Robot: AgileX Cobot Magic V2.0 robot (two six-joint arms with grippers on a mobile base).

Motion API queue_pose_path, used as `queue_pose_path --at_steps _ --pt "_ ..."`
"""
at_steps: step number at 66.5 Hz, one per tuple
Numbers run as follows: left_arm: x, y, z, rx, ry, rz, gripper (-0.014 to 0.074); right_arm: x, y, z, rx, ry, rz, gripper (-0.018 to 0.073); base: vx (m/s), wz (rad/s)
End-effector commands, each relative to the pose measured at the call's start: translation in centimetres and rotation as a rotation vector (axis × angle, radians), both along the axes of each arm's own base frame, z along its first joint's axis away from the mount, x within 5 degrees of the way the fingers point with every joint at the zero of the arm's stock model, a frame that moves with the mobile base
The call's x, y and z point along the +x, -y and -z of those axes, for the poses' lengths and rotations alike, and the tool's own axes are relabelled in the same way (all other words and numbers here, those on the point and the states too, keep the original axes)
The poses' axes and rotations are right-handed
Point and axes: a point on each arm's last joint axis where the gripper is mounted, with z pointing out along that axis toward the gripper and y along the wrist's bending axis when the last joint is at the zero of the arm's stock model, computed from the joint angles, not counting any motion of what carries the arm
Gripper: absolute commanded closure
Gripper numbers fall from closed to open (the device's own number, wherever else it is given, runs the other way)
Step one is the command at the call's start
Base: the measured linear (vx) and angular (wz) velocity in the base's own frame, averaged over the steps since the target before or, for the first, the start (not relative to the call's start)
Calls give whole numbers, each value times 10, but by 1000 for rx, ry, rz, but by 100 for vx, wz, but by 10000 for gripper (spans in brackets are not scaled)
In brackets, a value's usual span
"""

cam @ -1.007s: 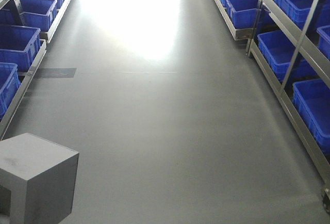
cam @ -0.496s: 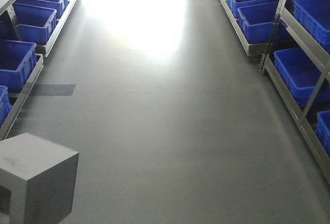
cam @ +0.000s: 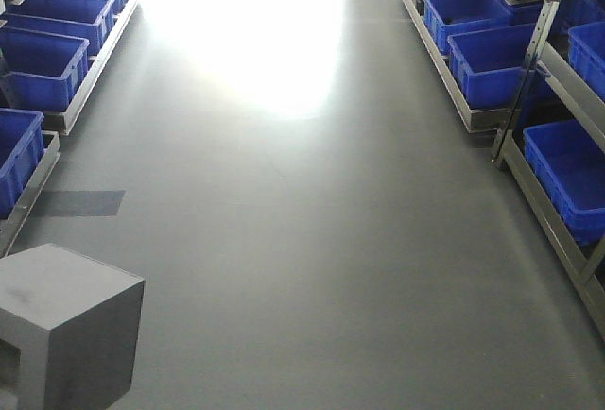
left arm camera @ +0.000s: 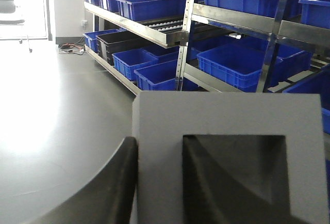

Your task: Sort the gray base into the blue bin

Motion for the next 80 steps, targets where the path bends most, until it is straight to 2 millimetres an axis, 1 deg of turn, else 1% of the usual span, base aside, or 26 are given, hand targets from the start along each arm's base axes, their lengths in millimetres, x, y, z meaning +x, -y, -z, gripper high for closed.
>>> queue_pose_path --at_steps 1,39,80 --pt "-3 1 -19 -73 110 30 603 0 0 -6 -16 82 -6 564 47 -6" --pt "-3 1 -19 -73 110 30 603 0 0 -6 -16 82 -6 564 47 -5" --pt "-3 1 -19 -73 110 30 603 0 0 -6 -16 79 -6 564 46 10"
